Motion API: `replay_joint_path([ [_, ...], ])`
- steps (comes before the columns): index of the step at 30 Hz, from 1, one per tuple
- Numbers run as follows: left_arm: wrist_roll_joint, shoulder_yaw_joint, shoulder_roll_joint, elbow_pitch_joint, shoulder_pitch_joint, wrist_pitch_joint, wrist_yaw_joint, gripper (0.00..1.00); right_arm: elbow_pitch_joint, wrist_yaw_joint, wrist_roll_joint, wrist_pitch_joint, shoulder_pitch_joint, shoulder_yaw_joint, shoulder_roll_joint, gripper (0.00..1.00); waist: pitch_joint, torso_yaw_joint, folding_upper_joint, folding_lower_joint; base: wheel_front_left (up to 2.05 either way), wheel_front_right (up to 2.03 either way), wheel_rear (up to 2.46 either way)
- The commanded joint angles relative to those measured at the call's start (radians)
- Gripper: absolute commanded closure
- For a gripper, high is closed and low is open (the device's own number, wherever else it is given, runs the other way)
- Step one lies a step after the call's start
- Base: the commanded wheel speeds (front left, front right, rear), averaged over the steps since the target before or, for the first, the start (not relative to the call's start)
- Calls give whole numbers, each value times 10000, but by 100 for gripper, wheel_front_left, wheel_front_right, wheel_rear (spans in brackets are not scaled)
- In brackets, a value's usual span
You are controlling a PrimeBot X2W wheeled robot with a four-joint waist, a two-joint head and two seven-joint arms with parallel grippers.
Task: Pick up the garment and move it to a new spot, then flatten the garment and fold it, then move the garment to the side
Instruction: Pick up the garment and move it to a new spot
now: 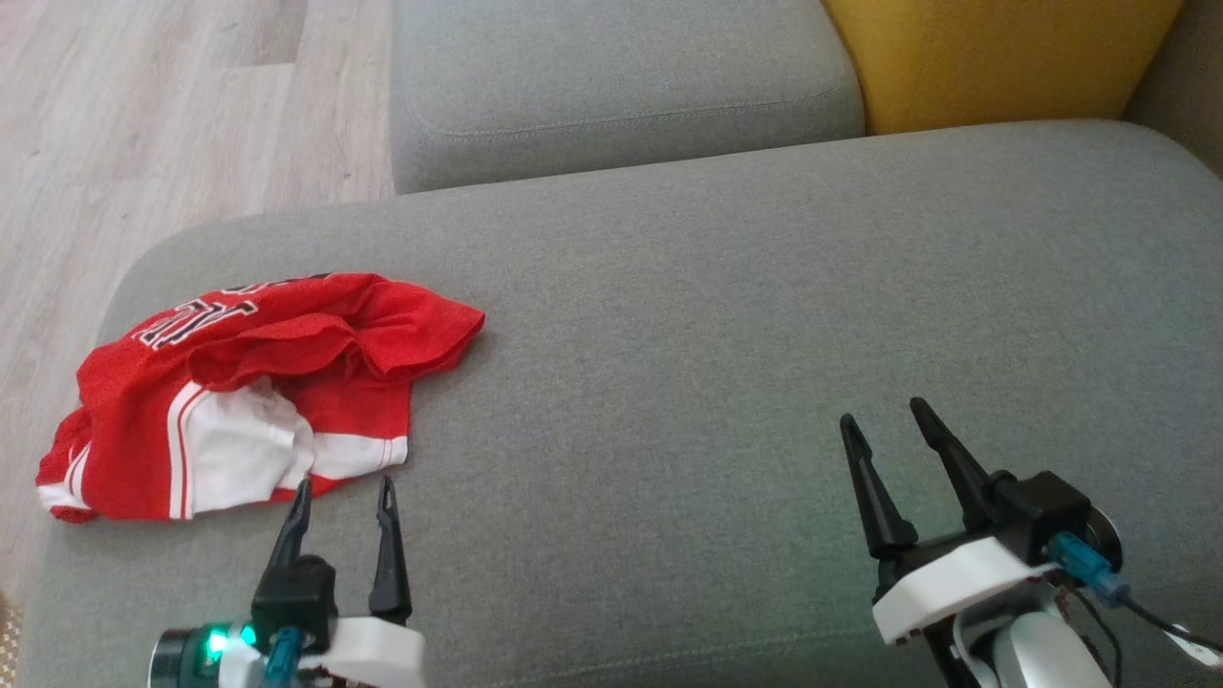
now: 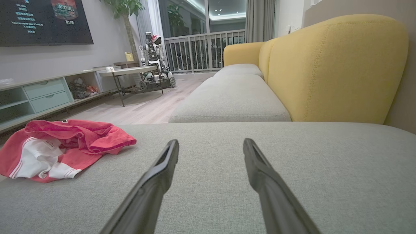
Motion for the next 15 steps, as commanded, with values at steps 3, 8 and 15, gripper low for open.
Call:
replay_joint_path([
  [3, 268, 641, -122, -205, -282, -124, -155, 0, -313, -2, -93, -107, -543, 225, -112, 0, 1, -5, 0, 0, 0, 0, 0],
  [8, 486, 955, -352, -142, -222, -124, -411, 0, -328, -2, -71, -107, -546, 208, -112, 0, 7, -8, 0, 0, 0, 0, 0],
  [15, 709, 1281, -609, -64, -173, -124, -749, 0, -343, -2, -71, -107, -536, 199, -112, 0, 1, 6, 0, 0, 0, 0, 0],
])
